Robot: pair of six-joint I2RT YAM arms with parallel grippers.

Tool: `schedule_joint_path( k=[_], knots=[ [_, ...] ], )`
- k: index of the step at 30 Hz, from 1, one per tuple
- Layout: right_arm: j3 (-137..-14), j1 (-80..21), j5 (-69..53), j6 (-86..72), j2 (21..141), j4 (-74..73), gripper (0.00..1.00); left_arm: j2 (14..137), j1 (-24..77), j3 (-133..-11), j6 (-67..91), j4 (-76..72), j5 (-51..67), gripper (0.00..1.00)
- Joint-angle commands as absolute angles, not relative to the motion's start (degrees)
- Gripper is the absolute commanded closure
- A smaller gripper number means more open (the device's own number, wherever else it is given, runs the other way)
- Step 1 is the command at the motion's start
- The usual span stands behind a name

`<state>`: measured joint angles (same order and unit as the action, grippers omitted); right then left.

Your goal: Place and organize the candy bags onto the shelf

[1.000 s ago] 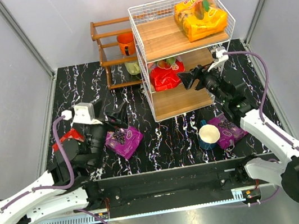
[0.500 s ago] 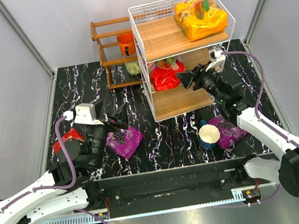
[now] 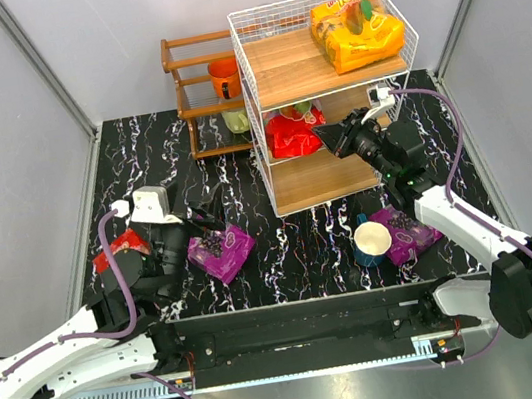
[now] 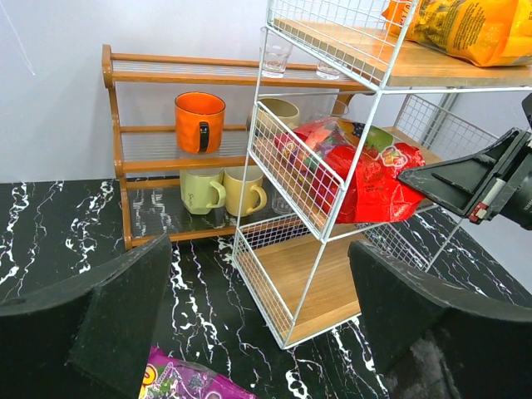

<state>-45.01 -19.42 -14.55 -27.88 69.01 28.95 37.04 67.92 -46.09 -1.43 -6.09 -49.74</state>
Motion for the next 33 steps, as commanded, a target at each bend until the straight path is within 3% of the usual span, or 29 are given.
schedule_joint_path(
  k=[1, 10, 15, 18, 24, 28, 33],
  knots=[
    [-47.64, -19.42, -14.15, -28.3, 70.75, 30.41, 0.82, 36.21, 67.94, -45.88, -1.85, -7.39, -51.15, 0.09],
    [-49.48, -19.42, -13.27, -26.55, 72.68, 30.24, 0.82, 34.63, 67.94, -45.09, -1.06, -6.07, -52.29, 0.09],
    [-48.43, -19.42, -12.31, -25.14, 70.14, 29.88, 0.52, 32.52, 67.94, -43.95, 2.02, -3.17, -54.4, 0.06],
    [-47.11, -19.42, -11.87, -24.17, 65.58, 28.22, 0.43, 30.77, 67.85, -43.07, 4.56, -0.72, -56.33, 0.02],
    [-45.27, -19.42, -11.86, -23.03, 55.91, 21.55, 0.39, 29.36, 67.85, -41.84, 12.11, 7.36, -60.02, 0.01],
    [-43.25, -19.42, -12.83, -24.17, 49.32, 17.23, 0.38, 29.09, 67.68, -40.78, 25.78, 16.41, -66.08, 0.01],
    [-39.73, -19.86, -12.83, -27.24, 42.99, 11.52, 0.39, 35.05, 63.56, -44.82, 59.88, 51.54, -75.66, 0.01]
  ],
)
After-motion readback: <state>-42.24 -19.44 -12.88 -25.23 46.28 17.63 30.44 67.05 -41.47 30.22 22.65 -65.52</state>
